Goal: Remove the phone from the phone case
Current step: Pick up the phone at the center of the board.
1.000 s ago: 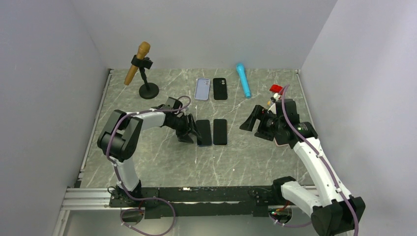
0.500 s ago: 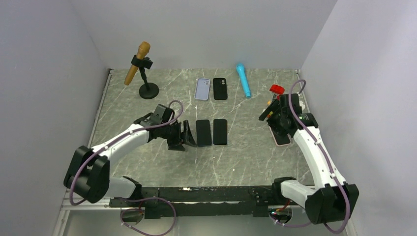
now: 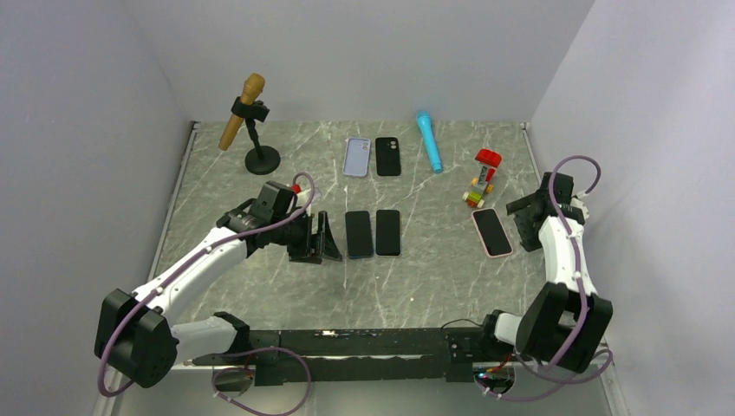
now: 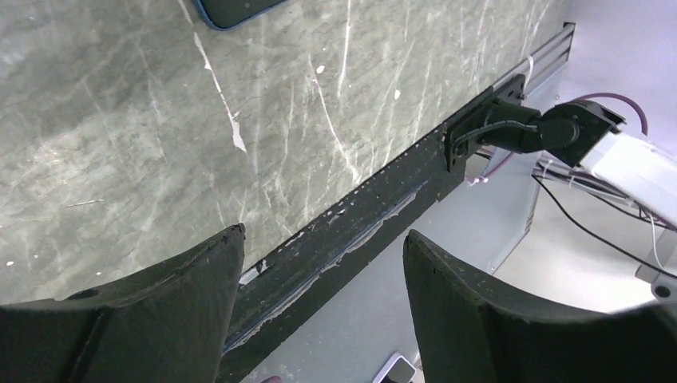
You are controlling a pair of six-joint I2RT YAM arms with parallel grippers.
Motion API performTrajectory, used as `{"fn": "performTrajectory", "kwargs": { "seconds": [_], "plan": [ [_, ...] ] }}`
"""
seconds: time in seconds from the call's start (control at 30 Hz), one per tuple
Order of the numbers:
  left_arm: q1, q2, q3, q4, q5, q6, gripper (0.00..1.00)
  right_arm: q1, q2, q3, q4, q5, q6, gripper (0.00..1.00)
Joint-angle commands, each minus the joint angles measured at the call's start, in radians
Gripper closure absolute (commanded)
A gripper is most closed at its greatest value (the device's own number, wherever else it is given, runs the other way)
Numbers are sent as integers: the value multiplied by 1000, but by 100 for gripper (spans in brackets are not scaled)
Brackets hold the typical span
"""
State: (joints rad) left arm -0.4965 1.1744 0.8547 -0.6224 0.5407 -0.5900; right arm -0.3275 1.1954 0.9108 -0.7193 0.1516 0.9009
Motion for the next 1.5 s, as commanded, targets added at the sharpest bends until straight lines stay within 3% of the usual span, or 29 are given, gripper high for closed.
{"fn": "performTrajectory", "kwargs": {
  "seconds": [0.0,0.1,0.27,0.47,0.63,0.93,1.2,1.47],
  "plan": [
    [-2,-13,27,17,79,32,24,-72,92,-57,215,-156,-70,18],
    [-4,-18,11,69,109,25,23,-111,174,-61,369,-333,-183,15],
    [-3,-60,-46,212,165,-53,21,-148,311,38,368,-343,-287,4],
    [-5,-107,43,88,99,13,18,-172,521,109,302,-545,-370,0],
    [-6,-134,96,31,87,34,16,-166,525,46,306,-580,-383,0],
    [-6,-65,236,-39,-100,75,15,-20,397,-48,161,-428,-335,0],
    [-8,-56,228,21,-65,-16,15,133,288,-75,84,-284,-340,0],
    [-10,-97,213,-24,-79,-3,14,165,379,13,20,-188,-335,0]
  ]
}}
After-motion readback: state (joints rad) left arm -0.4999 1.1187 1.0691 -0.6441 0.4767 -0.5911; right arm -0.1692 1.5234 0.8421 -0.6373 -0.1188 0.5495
